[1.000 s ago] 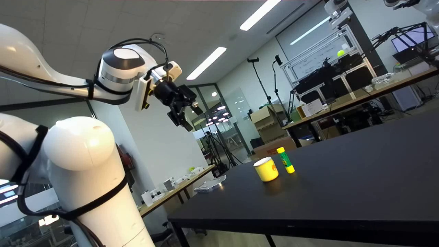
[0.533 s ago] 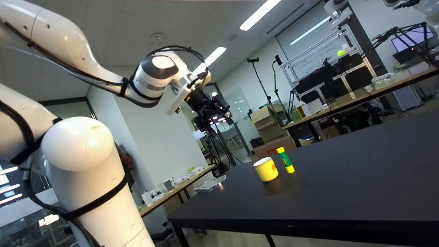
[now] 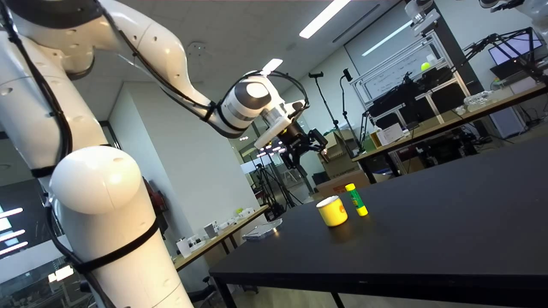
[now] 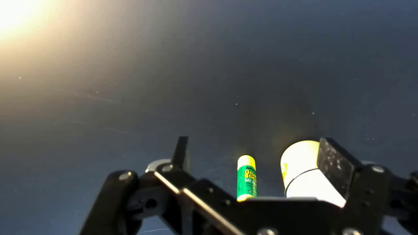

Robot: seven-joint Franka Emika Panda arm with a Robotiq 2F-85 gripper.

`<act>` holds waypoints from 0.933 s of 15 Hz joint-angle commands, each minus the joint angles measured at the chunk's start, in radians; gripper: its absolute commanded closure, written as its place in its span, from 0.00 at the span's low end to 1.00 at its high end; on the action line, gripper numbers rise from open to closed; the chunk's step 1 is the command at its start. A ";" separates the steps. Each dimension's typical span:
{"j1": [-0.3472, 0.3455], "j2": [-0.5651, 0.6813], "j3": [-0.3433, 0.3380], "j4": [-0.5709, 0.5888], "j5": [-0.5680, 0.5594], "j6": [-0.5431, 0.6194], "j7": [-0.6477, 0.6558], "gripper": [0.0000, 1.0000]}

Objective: Pick up the object and put it in the cup

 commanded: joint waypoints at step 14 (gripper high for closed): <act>0.002 0.733 0.038 0.809 0.161 -0.200 -0.128 0.00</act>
